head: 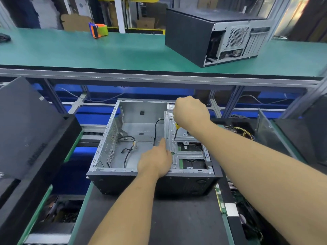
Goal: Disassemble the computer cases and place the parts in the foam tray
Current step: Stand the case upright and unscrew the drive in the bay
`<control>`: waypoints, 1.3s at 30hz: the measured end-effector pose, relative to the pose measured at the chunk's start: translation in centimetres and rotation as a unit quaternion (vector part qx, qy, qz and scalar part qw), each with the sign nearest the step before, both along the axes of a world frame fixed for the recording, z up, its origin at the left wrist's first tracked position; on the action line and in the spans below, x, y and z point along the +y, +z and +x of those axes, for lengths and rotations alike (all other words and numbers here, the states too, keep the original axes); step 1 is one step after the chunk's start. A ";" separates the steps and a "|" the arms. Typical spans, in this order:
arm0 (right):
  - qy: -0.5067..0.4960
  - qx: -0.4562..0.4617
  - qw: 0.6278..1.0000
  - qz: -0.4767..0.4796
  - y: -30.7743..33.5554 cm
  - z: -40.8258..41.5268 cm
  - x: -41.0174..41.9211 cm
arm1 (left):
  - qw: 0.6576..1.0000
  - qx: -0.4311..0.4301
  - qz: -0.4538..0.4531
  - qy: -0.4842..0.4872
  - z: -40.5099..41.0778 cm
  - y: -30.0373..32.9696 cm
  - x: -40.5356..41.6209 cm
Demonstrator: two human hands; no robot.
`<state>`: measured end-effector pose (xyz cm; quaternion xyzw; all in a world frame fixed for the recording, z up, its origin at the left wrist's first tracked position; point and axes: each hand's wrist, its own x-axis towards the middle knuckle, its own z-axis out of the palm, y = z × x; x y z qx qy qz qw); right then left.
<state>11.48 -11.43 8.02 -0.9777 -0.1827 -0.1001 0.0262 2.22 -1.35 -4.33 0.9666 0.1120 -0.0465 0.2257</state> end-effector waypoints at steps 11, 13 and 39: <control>0.223 -0.004 0.972 -0.073 0.7 -0.8 2.3 | 1.000 0.009 -0.009 -0.018 -0.1 0.2 0.3; 0.200 0.005 0.978 -0.051 1.1 -0.4 2.5 | 1.000 -0.003 -0.010 -0.020 -0.2 0.3 0.3; 0.131 0.150 0.980 -0.027 3.0 -0.3 0.7 | 1.000 -0.016 -0.018 -0.002 -0.2 0.6 0.2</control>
